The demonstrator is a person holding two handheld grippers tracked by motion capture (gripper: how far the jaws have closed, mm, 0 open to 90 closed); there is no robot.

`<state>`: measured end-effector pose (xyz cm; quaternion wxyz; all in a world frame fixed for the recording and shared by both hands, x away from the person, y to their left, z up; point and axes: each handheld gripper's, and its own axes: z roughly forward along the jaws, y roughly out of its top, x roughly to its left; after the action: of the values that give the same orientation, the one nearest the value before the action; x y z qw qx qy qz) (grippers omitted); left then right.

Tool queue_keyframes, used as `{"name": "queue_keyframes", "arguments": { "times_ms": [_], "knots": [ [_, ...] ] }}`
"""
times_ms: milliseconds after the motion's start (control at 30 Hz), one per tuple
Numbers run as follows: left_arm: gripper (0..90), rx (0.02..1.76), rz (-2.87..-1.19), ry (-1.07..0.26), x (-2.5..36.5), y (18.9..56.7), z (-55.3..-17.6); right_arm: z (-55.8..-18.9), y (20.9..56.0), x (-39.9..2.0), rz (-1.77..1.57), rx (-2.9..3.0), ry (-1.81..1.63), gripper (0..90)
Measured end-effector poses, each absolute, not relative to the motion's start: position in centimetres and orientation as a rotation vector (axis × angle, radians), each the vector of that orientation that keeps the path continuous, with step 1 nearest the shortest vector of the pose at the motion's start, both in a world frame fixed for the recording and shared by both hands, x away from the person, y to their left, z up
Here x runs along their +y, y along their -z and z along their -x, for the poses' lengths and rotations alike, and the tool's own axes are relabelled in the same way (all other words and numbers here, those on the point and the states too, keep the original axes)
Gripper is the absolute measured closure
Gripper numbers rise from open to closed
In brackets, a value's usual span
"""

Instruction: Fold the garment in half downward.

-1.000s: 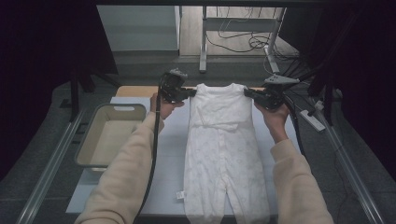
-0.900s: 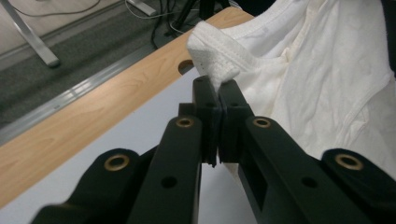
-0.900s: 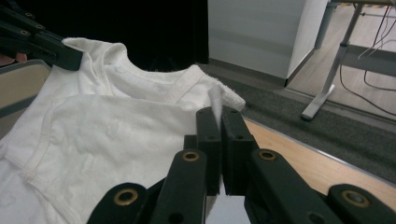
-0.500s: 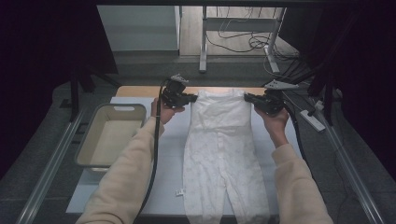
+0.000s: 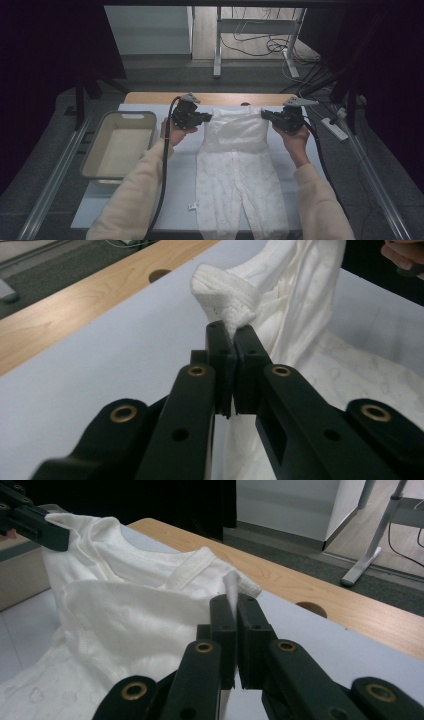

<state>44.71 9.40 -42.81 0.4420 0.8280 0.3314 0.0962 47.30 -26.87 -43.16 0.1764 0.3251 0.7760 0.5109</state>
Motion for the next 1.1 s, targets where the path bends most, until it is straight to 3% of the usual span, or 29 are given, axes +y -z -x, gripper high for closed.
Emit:
{"name": "queue_keyframes", "arguments": {
  "times_ms": [1100],
  "knots": [
    [86.6,0.777,-2.098,-0.105,9.8,46.9,-39.5,-41.5,45.1,-27.1,-0.879,2.31,-1.411,86.6]
  ]
}}
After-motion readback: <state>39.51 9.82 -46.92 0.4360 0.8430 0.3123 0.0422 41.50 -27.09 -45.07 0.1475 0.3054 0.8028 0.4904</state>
